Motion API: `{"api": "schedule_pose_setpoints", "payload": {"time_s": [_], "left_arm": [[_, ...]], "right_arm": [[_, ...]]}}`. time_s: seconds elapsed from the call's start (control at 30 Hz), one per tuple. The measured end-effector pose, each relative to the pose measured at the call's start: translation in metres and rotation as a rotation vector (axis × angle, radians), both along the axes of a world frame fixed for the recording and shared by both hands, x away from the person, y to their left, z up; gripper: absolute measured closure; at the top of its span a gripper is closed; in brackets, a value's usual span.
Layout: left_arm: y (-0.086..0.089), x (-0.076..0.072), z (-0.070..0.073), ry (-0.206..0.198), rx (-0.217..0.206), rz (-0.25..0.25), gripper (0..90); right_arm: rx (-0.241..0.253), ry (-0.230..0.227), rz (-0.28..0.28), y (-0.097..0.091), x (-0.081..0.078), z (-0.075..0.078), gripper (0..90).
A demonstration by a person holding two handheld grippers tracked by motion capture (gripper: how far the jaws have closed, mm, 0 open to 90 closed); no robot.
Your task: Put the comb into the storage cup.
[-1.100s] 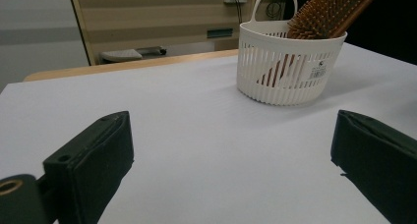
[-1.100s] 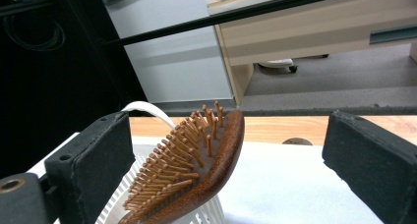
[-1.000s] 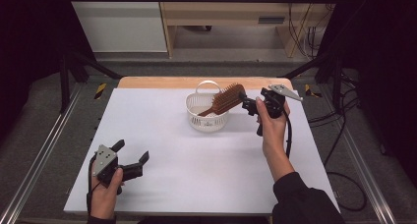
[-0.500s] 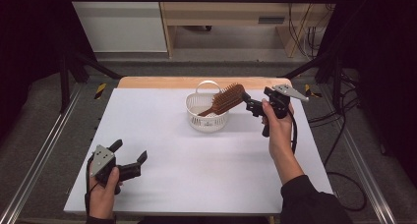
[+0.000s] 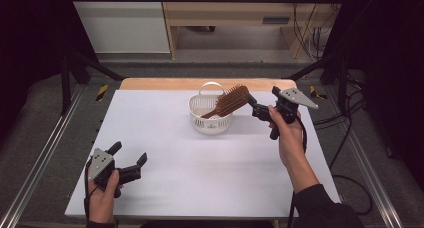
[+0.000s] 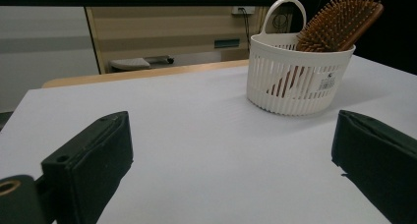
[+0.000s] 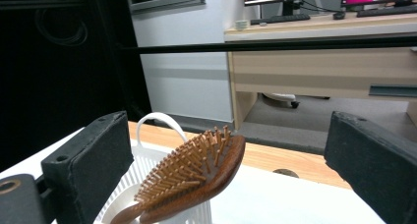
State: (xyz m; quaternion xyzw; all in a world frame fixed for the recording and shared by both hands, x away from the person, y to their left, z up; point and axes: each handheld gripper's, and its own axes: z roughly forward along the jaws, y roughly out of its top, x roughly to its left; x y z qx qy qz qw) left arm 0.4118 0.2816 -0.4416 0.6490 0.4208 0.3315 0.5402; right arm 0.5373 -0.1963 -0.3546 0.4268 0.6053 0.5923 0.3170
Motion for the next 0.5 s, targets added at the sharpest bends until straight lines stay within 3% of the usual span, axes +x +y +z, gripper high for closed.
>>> {"api": "schedule_pose_setpoints", "payload": {"time_s": [0.5], "left_arm": [[0.007, -0.002, 0.002, -0.025, -0.001, 0.039, 2.4]], "right_arm": [[-0.045, -0.058, 0.022, -0.016, -0.018, 0.002, 3.3]]}}
